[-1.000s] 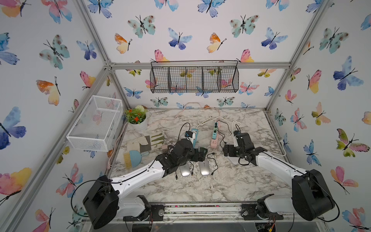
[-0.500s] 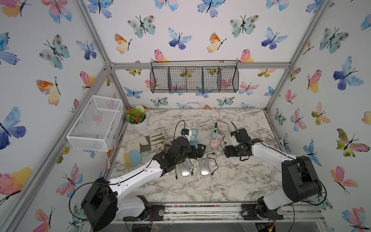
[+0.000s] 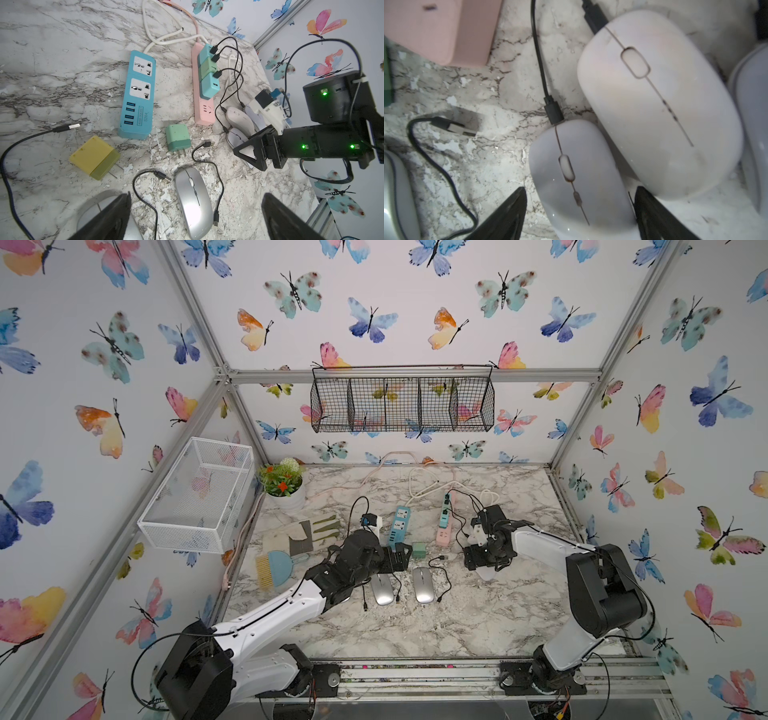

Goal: Unplug the wireless mouse
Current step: Pick up the mouse from the center of the board.

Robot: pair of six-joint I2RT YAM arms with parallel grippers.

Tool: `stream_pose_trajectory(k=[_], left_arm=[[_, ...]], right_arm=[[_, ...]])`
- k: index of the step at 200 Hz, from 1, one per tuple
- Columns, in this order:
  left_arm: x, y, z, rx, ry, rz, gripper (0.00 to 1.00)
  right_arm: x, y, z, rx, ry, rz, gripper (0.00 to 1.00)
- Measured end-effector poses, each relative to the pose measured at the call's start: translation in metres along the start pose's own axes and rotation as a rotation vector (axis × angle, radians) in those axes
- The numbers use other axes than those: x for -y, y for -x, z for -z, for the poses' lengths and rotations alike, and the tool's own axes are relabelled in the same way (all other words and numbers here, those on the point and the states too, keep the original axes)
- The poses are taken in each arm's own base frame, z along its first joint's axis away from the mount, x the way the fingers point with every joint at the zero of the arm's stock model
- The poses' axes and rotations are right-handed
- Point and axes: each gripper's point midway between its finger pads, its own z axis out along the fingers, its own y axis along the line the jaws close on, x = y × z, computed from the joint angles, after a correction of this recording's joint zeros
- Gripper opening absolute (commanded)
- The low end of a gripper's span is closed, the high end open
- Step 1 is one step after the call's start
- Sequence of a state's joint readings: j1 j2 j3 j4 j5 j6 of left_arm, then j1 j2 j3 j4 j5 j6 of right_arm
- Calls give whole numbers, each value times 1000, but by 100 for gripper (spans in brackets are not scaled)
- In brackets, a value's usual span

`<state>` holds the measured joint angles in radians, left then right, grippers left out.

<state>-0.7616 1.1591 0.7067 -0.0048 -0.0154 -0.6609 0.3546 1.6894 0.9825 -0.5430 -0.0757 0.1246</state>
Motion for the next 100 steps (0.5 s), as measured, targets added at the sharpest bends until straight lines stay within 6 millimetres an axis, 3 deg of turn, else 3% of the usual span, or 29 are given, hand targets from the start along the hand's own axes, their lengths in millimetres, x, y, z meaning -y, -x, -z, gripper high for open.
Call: stream_pose_trajectory(k=[100], left_arm=[[-4, 1, -2, -8, 7, 7, 98]], right_arm=[[-10, -3, -5, -18, -36, 54, 75]])
